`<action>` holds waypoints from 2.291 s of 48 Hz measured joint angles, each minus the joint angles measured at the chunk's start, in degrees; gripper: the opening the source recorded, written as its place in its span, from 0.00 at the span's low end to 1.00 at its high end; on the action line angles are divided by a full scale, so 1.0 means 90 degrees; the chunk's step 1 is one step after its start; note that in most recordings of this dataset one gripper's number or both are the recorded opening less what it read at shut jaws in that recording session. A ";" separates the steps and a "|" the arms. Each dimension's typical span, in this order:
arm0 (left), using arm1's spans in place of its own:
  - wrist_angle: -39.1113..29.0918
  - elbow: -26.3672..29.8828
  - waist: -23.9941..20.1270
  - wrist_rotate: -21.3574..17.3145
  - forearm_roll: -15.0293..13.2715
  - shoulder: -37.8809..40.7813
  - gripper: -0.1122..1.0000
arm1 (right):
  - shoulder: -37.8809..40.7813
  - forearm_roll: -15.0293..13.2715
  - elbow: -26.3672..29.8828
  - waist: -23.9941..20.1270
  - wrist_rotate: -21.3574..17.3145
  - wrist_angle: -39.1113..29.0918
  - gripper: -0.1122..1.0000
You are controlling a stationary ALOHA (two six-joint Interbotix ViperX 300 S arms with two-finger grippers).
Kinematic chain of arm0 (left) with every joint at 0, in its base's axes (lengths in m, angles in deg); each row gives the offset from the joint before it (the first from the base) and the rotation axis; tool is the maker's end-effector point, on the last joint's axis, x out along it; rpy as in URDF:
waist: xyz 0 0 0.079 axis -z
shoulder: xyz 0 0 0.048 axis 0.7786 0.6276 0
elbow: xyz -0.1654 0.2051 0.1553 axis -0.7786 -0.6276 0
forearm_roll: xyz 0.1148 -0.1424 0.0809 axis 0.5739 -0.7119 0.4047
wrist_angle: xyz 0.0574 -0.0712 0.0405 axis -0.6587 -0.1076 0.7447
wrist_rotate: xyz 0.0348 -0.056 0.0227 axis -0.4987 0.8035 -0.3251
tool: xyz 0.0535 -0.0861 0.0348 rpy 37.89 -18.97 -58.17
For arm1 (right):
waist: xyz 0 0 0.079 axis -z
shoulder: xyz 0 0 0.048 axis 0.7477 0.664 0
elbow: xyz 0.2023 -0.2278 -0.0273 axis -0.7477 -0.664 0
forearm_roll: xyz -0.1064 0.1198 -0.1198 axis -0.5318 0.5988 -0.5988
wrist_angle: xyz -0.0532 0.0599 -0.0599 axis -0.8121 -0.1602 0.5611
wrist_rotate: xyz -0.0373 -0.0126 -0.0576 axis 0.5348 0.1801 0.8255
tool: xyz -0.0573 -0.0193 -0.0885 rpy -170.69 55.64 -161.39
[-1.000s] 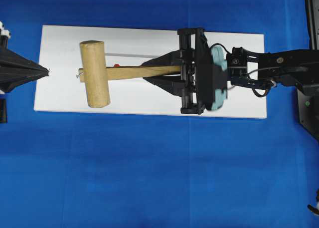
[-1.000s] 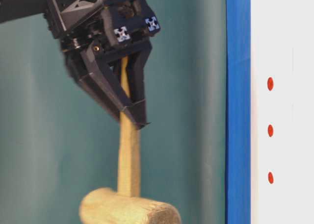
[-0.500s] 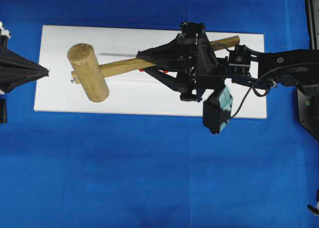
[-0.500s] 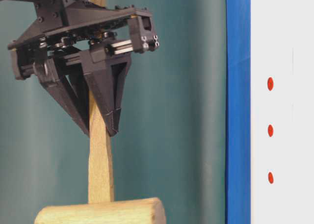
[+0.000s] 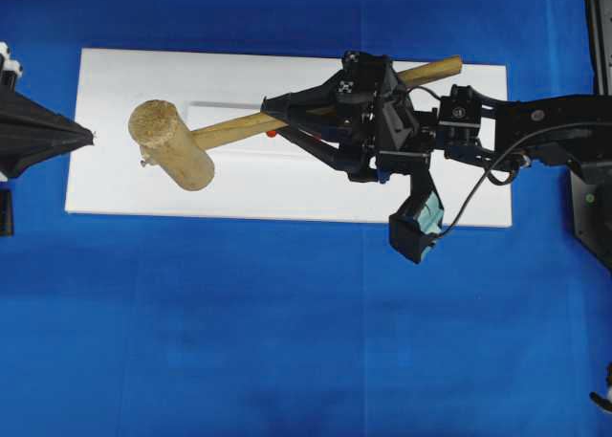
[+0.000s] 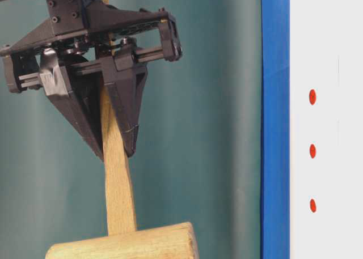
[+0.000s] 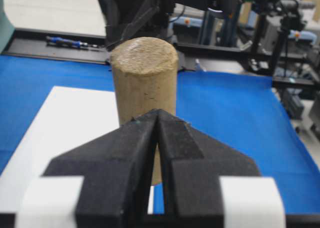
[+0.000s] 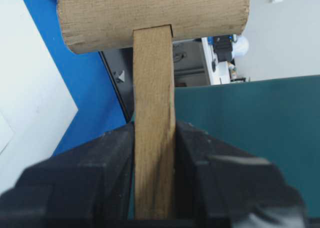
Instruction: Hit the mark with a hammer.
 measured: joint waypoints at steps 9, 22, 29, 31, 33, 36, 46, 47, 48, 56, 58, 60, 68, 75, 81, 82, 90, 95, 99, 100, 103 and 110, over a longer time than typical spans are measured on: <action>0.0000 0.0000 -0.0029 0.0137 0.0000 0.0020 0.61 | 0.0000 0.0000 0.0000 0.0000 0.0000 0.0000 0.19; 0.0000 0.0000 -0.0039 0.0166 0.0000 0.0078 0.93 | 0.0000 0.0020 0.0000 0.0010 0.0010 0.0000 0.19; 0.0166 0.0000 -0.0029 0.0332 -0.0010 0.0293 0.93 | 0.0000 0.0020 0.0000 0.0000 0.0000 0.0020 0.19; 0.0254 0.0010 -0.0039 0.0371 -0.0010 0.0410 0.93 | 0.0000 0.0020 0.0000 0.0000 0.0010 0.0029 0.19; 0.0400 0.0039 -0.0039 0.0391 0.0000 0.0605 0.93 | 0.0000 0.0000 0.0000 0.0000 0.0010 0.0059 0.19; 0.0566 0.0117 -0.0039 0.0400 -0.0010 0.0947 0.93 | 0.0000 0.0020 0.0000 0.0000 0.0010 0.0098 0.19; 0.1230 0.0547 -0.0049 0.0400 -0.0010 0.2109 0.93 | 0.0000 0.0000 0.0000 0.0010 0.0010 0.0117 0.19; 0.1270 0.0596 -0.0049 0.0400 -0.0010 0.2207 0.93 | 0.0000 0.0020 0.0000 0.0010 0.0000 0.0117 0.19; 0.1318 0.0635 -0.0049 0.0400 -0.0010 0.2295 0.93 | 0.0000 0.0020 0.0000 0.0020 0.0010 0.0117 0.19; 0.1504 0.0996 -0.0059 0.0400 -0.0010 0.2891 0.93 | 0.0000 0.0000 0.0000 0.0029 0.0010 0.0117 0.19; 0.1514 0.1064 -0.0059 0.0400 -0.0010 0.2998 0.92 | 0.0000 0.0020 0.0000 0.0029 0.0000 0.0117 0.19; 0.1523 0.1113 -0.0068 0.0400 -0.0010 0.3066 0.91 | 0.0000 0.0000 0.0000 0.0020 0.0010 0.0117 0.19; 0.1523 0.1162 -0.0127 0.0410 -0.0010 0.3125 0.73 | 0.0010 0.0020 0.0000 0.0029 0.0000 0.0117 0.19; 0.1533 0.1162 -0.0146 0.0410 -0.0010 0.3096 0.50 | 0.0000 0.0098 0.0000 0.0029 0.0000 0.0117 0.19; 0.1533 0.1162 -0.0156 0.0400 -0.0010 0.3096 0.50 | 0.0000 0.0322 0.0010 0.0020 0.0000 0.0098 0.19; 0.1533 0.1162 -0.0156 0.0400 -0.0010 0.3096 0.50 | 0.0000 0.0352 0.0010 0.0020 0.0000 0.0098 0.19; 0.1533 0.1162 -0.0176 0.0381 -0.0010 0.3096 0.50 | 0.0000 0.0547 0.0029 0.0010 0.0000 0.0078 0.19; 0.1514 0.1162 -0.0186 0.0391 -0.0010 0.3096 0.50 | 0.0000 0.0615 0.0029 0.0010 0.0000 0.0059 0.19; 0.1494 0.1172 -0.0176 0.0381 -0.0010 0.3096 0.50 | 0.0010 0.0664 0.0039 0.0010 0.0000 0.0029 0.19; 0.1484 0.1162 -0.0186 0.0371 -0.0010 0.3096 0.50 | 0.0010 0.0684 0.0039 0.0010 0.0000 0.0029 0.19; 0.1455 0.1162 -0.0186 0.0371 -0.0020 0.3096 0.50 | 0.0010 0.0723 0.0059 0.0010 0.0000 -0.0020 0.19; 0.1396 0.1162 -0.0176 0.0352 -0.0020 0.3086 0.50 | 0.0000 0.0830 0.0068 0.0010 0.0000 -0.0078 0.36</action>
